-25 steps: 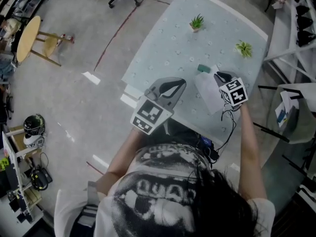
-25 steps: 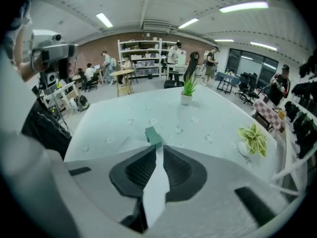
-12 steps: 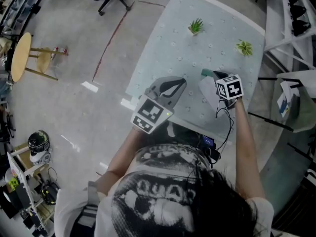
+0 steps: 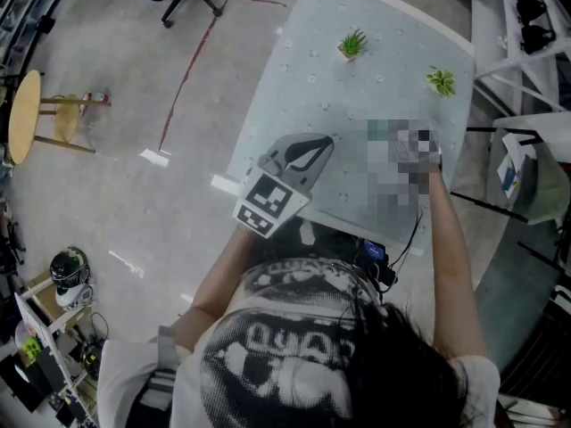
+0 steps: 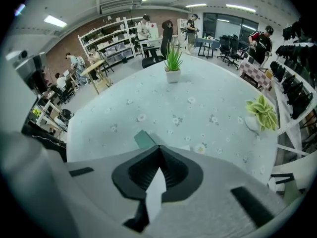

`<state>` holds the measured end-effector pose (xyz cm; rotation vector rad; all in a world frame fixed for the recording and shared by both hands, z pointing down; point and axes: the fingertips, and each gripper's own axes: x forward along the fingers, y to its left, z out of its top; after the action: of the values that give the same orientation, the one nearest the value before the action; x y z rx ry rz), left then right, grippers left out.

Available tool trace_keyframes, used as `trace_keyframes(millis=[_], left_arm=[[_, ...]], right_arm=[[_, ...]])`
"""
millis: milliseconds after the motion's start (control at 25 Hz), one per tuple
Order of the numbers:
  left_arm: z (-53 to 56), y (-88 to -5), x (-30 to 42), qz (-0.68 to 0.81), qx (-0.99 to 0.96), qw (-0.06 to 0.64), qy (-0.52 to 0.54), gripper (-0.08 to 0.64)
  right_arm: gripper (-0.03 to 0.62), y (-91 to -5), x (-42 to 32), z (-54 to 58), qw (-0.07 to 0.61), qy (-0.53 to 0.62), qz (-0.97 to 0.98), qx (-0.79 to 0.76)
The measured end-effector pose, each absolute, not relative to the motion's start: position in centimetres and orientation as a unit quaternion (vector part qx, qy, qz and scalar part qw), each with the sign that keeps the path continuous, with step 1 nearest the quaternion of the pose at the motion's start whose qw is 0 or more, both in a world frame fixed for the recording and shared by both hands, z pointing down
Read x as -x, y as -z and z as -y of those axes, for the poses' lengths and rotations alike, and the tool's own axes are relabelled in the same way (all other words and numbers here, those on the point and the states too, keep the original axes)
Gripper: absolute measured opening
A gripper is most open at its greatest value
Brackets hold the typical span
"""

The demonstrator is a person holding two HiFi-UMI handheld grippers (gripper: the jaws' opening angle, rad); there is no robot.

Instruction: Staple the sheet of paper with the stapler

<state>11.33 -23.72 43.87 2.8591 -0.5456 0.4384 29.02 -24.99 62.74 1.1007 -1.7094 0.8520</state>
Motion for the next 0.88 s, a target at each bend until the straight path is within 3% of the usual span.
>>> trace_keyframes(millis=[480, 880], left_arm=[[23.8, -45.6, -12.5, 0.161, -0.968, 0.119, -0.148, 0.005], [24.3, -45.5, -12.0, 0.18, -0.966, 0.129, -0.133, 0.005]], right_arm=[[-0.008, -63.5, -28.9, 25.3, 0.509, -0.369, 0.659, -0.412], [-0.009, -64.1, -28.9, 25.1, 0.499, -0.406, 0.648, -0.407]])
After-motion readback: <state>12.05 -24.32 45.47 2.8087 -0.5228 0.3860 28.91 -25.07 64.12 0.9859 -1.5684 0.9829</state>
